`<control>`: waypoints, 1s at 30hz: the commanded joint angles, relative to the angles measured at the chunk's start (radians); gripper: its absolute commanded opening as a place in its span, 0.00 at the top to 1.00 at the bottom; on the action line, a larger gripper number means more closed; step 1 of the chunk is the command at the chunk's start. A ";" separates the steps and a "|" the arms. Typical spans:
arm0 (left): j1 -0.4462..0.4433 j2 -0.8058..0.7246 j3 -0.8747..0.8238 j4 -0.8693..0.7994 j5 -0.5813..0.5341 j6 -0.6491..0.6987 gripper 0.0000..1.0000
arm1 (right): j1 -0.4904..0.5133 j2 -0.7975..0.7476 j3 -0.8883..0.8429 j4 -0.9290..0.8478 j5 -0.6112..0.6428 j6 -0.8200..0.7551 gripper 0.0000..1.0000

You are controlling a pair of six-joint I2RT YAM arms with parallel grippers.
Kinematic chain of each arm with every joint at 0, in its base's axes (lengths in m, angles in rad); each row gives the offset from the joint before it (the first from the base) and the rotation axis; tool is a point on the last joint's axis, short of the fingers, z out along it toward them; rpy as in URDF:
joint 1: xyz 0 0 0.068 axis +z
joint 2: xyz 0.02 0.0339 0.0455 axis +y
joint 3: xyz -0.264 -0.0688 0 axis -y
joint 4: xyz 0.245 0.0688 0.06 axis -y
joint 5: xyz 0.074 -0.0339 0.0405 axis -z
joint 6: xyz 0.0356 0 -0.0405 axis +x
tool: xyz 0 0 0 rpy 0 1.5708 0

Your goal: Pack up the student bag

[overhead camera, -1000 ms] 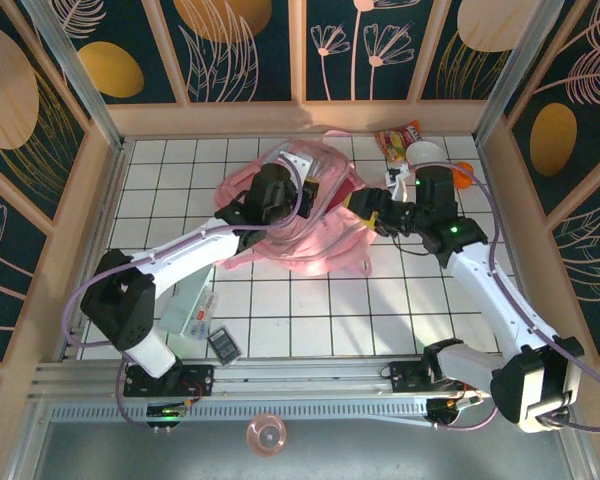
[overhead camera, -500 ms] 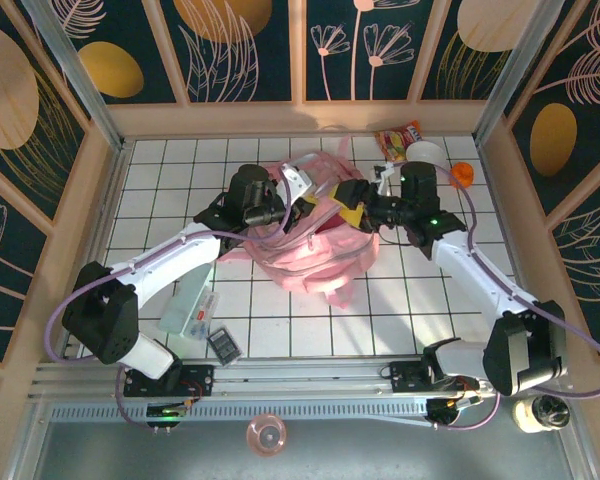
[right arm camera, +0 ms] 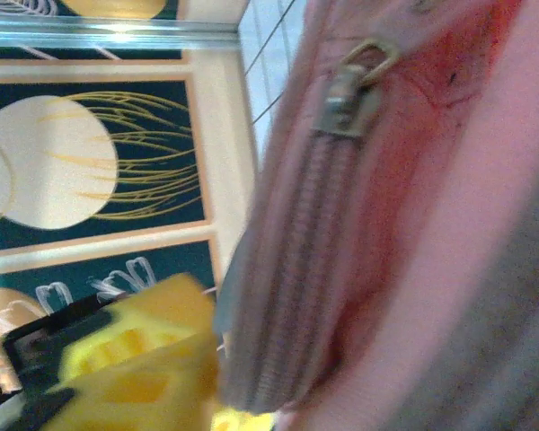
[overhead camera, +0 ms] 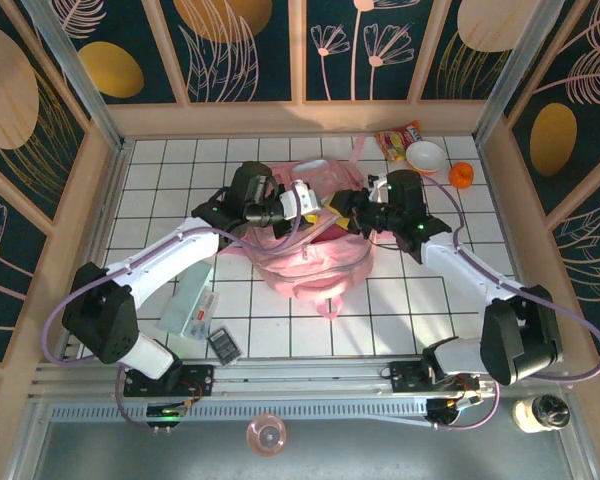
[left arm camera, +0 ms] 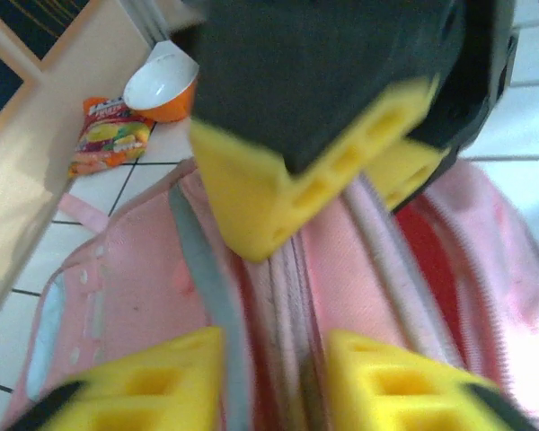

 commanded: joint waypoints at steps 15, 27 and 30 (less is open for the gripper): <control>-0.037 -0.471 -0.381 -0.061 -0.279 -1.200 0.42 | 0.211 -0.119 -0.093 0.323 0.543 0.227 1.00; -0.089 -0.379 -0.472 0.068 -0.287 -1.300 0.43 | 0.267 -0.052 -0.045 0.346 0.536 0.220 1.00; -0.095 -0.346 -0.461 0.089 -0.311 -1.299 0.44 | 0.271 -0.051 -0.043 0.347 0.535 0.220 1.00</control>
